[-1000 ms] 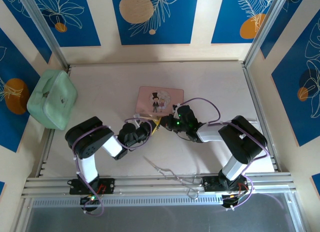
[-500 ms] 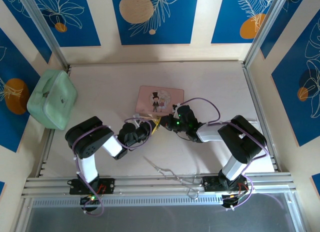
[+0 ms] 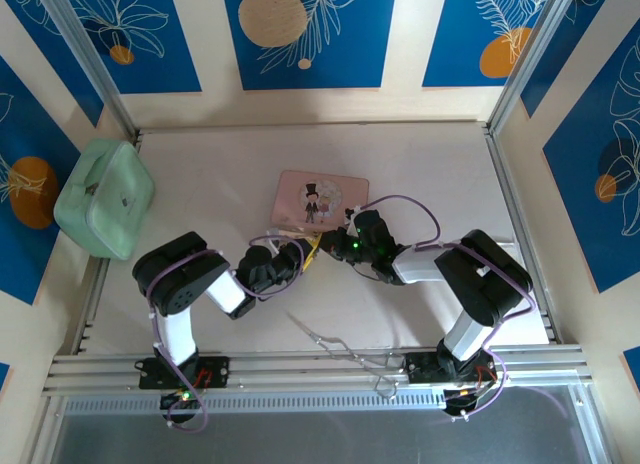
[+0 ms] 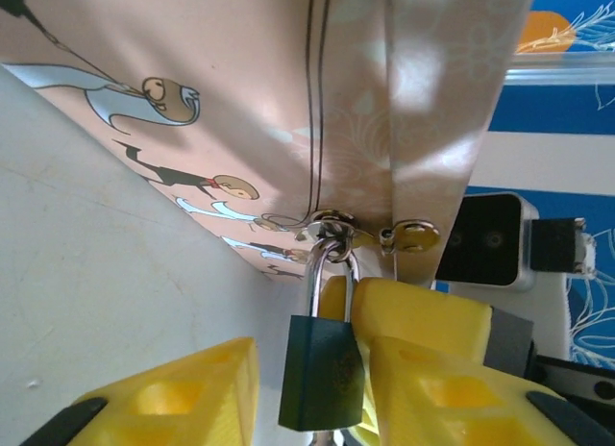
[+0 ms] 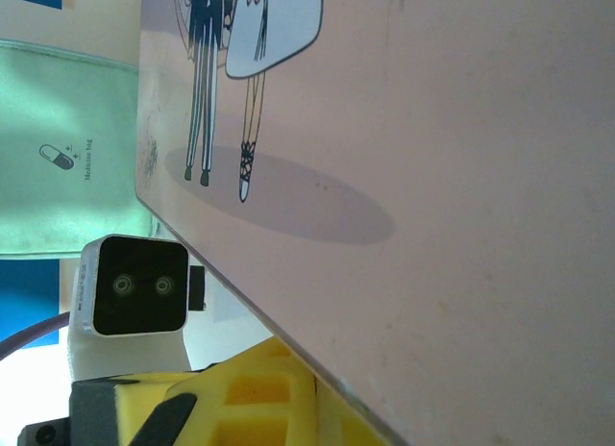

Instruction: Unlock the padlock with the key

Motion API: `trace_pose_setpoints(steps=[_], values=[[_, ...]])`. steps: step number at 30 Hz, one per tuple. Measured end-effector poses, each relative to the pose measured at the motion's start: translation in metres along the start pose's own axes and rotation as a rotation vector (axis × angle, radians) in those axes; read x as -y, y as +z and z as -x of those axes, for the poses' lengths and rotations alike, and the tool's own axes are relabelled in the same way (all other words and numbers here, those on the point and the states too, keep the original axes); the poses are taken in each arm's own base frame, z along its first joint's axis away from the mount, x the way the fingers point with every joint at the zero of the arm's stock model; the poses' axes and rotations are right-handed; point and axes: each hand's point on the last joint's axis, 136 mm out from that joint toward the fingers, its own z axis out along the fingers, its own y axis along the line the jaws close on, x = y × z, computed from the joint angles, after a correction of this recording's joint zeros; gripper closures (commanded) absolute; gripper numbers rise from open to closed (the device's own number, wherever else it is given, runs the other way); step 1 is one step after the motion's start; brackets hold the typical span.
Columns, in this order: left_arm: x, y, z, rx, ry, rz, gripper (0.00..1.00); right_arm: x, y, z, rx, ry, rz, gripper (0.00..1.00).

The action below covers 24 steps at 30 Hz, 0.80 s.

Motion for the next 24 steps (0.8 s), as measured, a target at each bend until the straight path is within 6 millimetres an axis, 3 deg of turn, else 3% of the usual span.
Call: trace_pose_setpoints(steps=[4, 10, 14, 20, 24], values=[[0.001, 0.000, 0.000, -0.002, -0.007, -0.005, 0.76, 0.000, 0.000, 0.000, 0.000, 0.003, 0.001, 1.00], [0.001, 0.000, 0.000, -0.001, -0.024, -0.005, 0.91, 0.001, -0.001, 0.002, 0.005, 0.007, 0.000, 1.00], [0.001, 0.000, 0.000, -0.004, -0.028, -0.005, 1.00, 0.001, -0.001, 0.003, 0.003, 0.013, 0.001, 0.86], [0.003, 0.001, -0.004, -0.026, -0.027, -0.011, 1.00, -0.002, -0.009, -0.002, -0.040, 0.046, 0.011, 0.57], [0.004, 0.001, -0.004, -0.030, -0.027, -0.012, 1.00, -0.004, -0.013, -0.010, -0.083, 0.060, 0.014, 0.57]])
